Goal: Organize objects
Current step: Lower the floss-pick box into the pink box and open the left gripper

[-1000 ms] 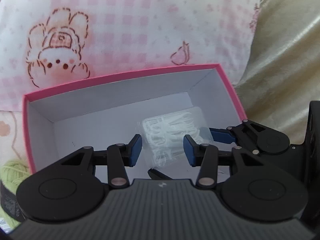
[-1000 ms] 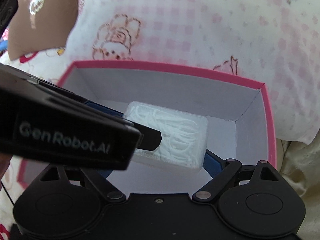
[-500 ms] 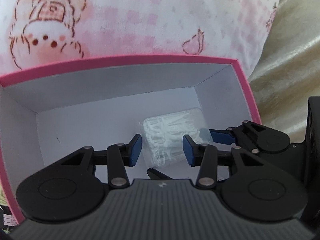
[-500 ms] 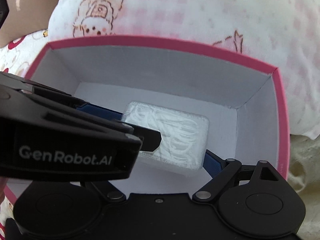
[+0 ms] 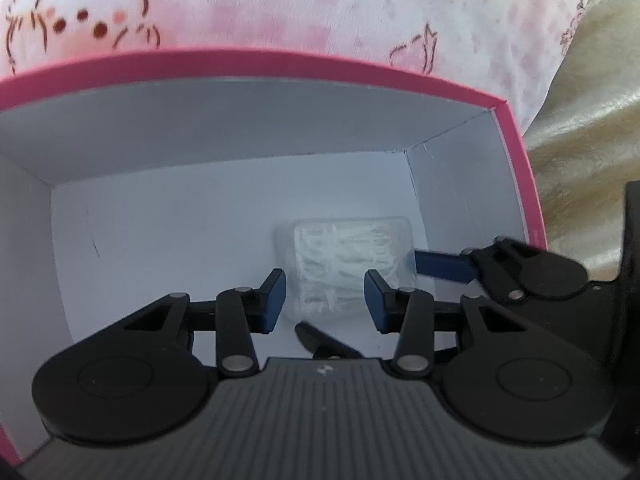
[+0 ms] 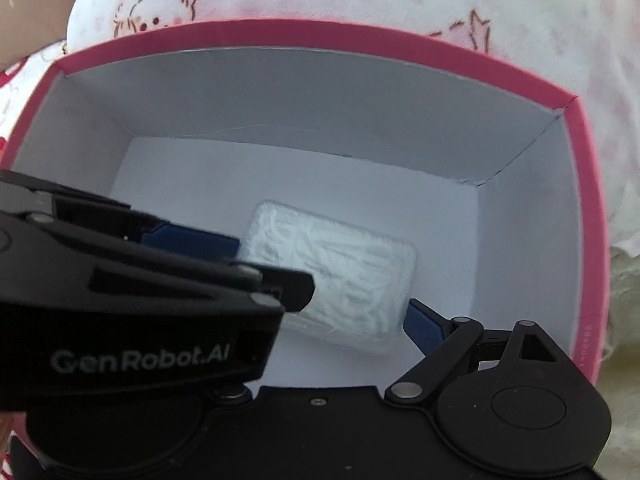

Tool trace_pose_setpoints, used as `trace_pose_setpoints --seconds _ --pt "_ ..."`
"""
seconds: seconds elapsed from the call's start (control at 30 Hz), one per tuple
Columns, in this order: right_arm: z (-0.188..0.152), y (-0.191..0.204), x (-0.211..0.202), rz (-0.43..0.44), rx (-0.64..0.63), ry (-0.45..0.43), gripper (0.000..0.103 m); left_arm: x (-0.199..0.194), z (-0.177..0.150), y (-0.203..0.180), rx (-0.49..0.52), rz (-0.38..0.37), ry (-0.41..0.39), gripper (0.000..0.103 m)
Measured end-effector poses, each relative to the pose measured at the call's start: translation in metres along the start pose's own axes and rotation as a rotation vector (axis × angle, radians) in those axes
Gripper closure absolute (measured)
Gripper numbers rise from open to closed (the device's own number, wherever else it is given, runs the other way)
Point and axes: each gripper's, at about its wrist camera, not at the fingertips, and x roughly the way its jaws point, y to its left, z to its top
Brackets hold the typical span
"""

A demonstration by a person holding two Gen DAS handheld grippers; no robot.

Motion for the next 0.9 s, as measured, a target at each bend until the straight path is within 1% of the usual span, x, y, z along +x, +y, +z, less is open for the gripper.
trace_pose_setpoints --seconds 0.07,0.17,0.2,0.23,0.37,0.43,0.5,0.57,0.63,0.7,0.77,0.83,0.87,0.9 --pt "-0.001 0.002 -0.005 -0.005 -0.012 -0.004 0.01 0.003 -0.002 0.0 -0.003 0.007 0.002 0.063" --pt "-0.006 0.008 -0.016 -0.062 -0.046 -0.041 0.016 0.004 -0.003 -0.001 0.002 0.013 -0.005 0.065" --pt "-0.007 0.01 -0.017 -0.067 -0.062 -0.039 0.022 0.004 -0.004 -0.001 -0.005 0.008 -0.003 0.067" --pt "-0.009 0.013 -0.018 -0.082 -0.078 -0.035 0.024 0.005 -0.004 -0.001 -0.008 0.001 -0.001 0.068" --pt "-0.015 0.014 -0.022 -0.106 -0.101 -0.039 0.027 0.007 -0.01 -0.001 -0.015 -0.022 0.002 0.068" --pt "-0.019 0.015 -0.024 -0.116 -0.118 -0.047 0.028 0.008 -0.014 0.003 -0.036 -0.037 0.009 0.068" --pt "-0.024 0.019 -0.027 -0.136 -0.162 -0.072 0.029 0.008 -0.017 0.008 -0.069 -0.065 0.017 0.068" --pt "-0.031 0.025 -0.034 -0.166 -0.22 -0.116 0.029 0.006 -0.021 0.011 -0.092 -0.09 0.02 0.068" --pt "-0.038 0.029 -0.045 -0.165 -0.232 -0.146 0.028 -0.001 -0.024 0.009 -0.065 -0.071 -0.012 0.068" --pt "-0.045 0.03 -0.059 -0.149 -0.221 -0.18 0.027 -0.012 -0.026 0.002 -0.004 -0.026 -0.059 0.068" --pt "-0.051 0.031 -0.075 -0.133 -0.204 -0.217 0.027 -0.022 -0.031 -0.003 0.045 0.006 -0.08 0.068" --pt "-0.062 0.035 -0.091 -0.121 -0.172 -0.246 0.027 -0.036 -0.036 -0.006 0.074 0.02 -0.093 0.067" --pt "-0.06 0.03 -0.098 -0.105 -0.15 -0.26 0.027 -0.042 -0.039 -0.008 0.088 0.021 -0.096 0.067" --pt "-0.066 0.032 -0.101 -0.091 -0.129 -0.268 0.027 -0.05 -0.04 -0.009 0.102 0.016 -0.097 0.067"
